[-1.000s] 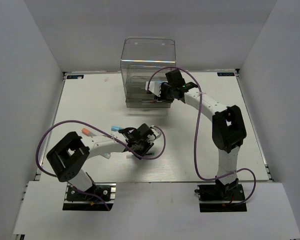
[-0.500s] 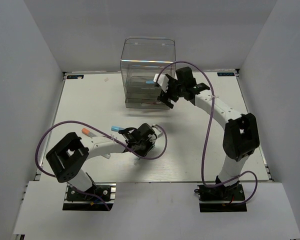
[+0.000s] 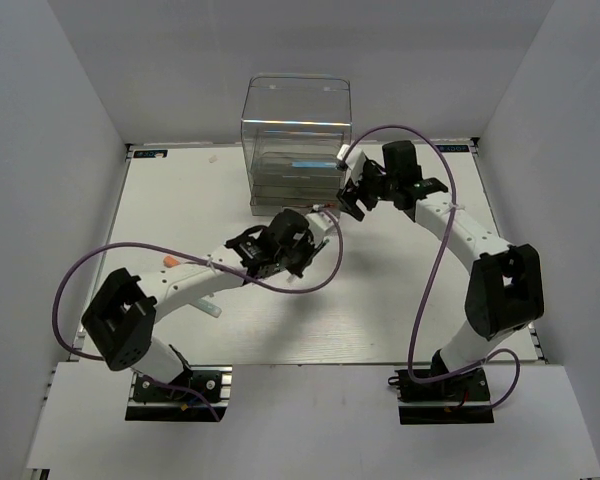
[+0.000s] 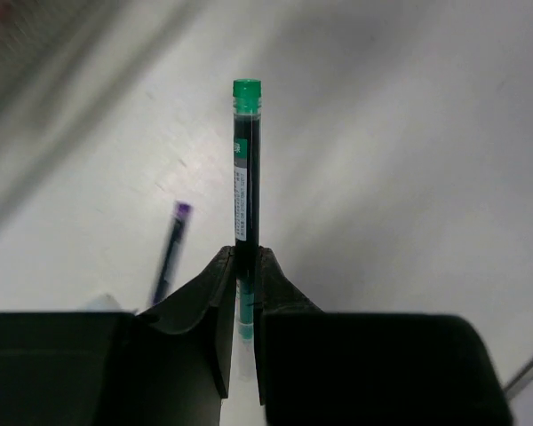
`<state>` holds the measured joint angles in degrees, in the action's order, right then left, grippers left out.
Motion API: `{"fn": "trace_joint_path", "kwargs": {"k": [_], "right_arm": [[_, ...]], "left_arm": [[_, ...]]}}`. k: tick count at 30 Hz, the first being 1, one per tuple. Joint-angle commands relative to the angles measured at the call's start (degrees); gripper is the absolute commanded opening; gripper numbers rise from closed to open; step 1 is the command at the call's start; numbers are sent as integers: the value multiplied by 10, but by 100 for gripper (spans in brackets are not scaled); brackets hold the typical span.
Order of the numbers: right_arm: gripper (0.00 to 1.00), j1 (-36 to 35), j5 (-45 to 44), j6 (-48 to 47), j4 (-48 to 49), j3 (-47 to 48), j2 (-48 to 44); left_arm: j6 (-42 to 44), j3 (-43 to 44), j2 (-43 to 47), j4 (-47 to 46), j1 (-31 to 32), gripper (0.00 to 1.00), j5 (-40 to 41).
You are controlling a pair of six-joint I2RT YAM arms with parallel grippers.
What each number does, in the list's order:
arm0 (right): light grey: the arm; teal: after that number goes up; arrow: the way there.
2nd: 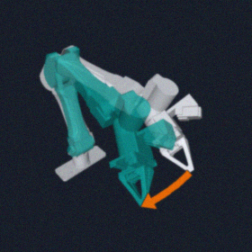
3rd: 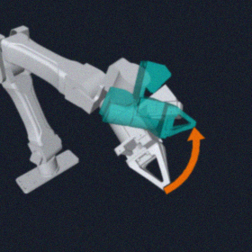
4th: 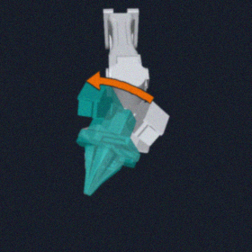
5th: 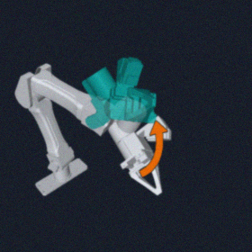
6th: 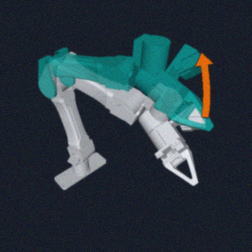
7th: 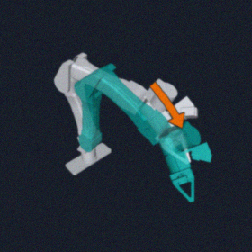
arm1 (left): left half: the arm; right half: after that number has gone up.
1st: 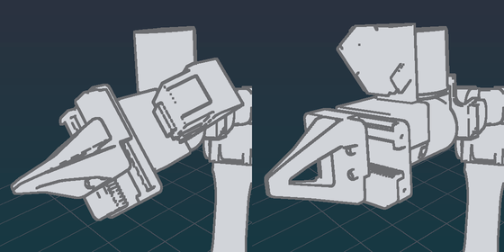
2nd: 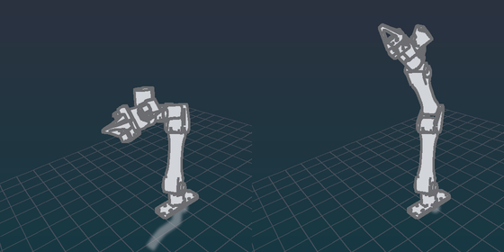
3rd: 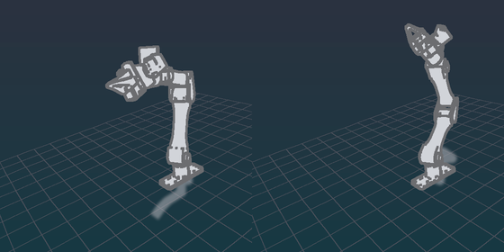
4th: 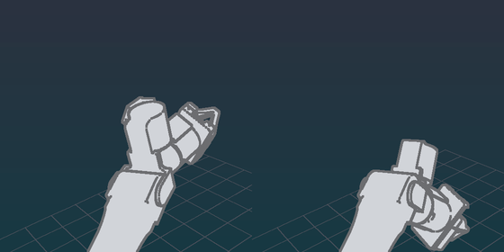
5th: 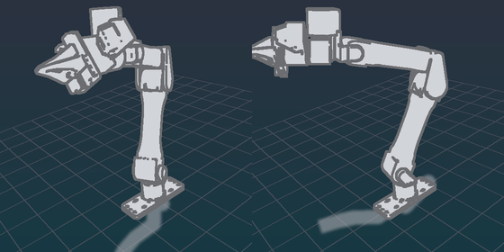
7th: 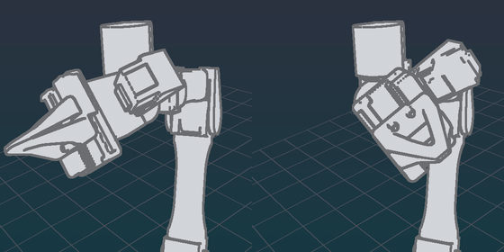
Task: Sort the stationery into containers
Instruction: Pick up the pen from the center of the board, then place the pen in the drawer.
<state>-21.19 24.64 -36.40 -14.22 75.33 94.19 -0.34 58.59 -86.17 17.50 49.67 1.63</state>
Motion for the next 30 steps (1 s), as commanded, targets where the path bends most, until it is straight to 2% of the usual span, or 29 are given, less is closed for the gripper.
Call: {"fn": "trace_joint_path", "kwargs": {"k": [1, 10, 13, 18, 23, 30], "right_arm": [[81, 16, 35, 9, 18, -21, -39], [80, 55, 45, 12, 8, -76, -81], [80, 69, 51, 5, -1, -81, -85], [80, 88, 56, -5, -6, -83, -81], [80, 91, 63, -9, -8, -84, -75], [80, 95, 72, -24, -12, -85, -73]], "left_arm": [[117, 69, -14, -3, -17, 0, 11], [257, 266, -145, 51, -83, 0, 7], [322, 294, -167, 26, -98, 0, 7], [379, 334, -208, 7, -103, 0, 39], [437, 340, -225, 2, -108, 0, 39], [470, 282, -230, -34, -108, 0, 44]]}}
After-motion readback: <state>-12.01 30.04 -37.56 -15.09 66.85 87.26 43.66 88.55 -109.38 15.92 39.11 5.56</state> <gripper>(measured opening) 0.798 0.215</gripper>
